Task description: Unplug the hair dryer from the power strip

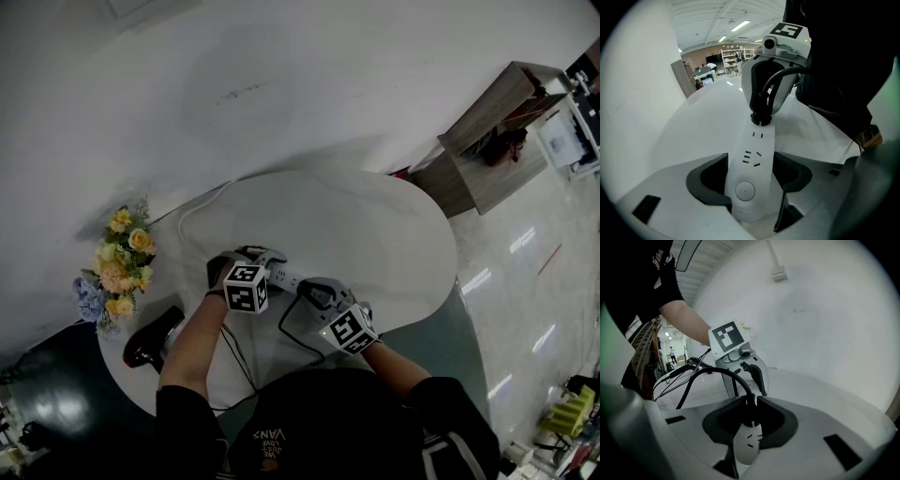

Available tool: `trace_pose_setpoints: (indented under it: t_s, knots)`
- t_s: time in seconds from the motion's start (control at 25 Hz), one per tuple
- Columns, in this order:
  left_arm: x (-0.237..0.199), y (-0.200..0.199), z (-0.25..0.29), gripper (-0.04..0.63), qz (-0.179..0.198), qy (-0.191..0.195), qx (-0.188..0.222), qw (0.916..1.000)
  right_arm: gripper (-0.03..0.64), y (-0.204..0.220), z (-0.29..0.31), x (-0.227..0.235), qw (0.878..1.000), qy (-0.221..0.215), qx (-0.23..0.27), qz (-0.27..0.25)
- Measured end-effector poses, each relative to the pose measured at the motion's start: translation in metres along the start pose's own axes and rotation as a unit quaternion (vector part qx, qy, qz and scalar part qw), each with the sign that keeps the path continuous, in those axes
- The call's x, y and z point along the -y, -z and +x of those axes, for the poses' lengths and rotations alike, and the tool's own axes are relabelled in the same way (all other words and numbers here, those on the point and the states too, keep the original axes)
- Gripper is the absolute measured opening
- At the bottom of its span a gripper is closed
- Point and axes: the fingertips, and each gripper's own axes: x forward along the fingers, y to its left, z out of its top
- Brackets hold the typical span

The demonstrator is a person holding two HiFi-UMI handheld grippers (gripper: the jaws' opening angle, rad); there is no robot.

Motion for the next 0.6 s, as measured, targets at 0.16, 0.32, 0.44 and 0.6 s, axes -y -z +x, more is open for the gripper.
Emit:
trace_pose_setpoints:
  t_s: [0.16, 0.32, 0.44, 0.6]
  knots:
    - [0.000, 0.000, 0.000, 0.321, 0.000, 0.001, -0.002, 1.0000, 0.092, -0.012, -0.004, -0.002, 1.000, 0.003, 0.016, -0.014]
    - [0.000, 0.000, 0.000, 0.321, -0.001, 0.001, -0.003, 1.0000, 0.092, -0.016, -0.008, -0.001, 1.000, 0.010, 0.021, -0.013]
    - [0.001, 0.000, 0.000, 0.321, -0.002, 0.001, -0.005, 1.0000, 0.092, -0.018, -0.014, 0.001, 0.999, 0.016, 0.028, -0.004]
    - [0.001, 0.000, 0.000, 0.321, -0.003, 0.000, -0.010, 0.9999, 0.092, -0.019, -0.023, 0.002, 0.999, 0.023, 0.036, 0.002]
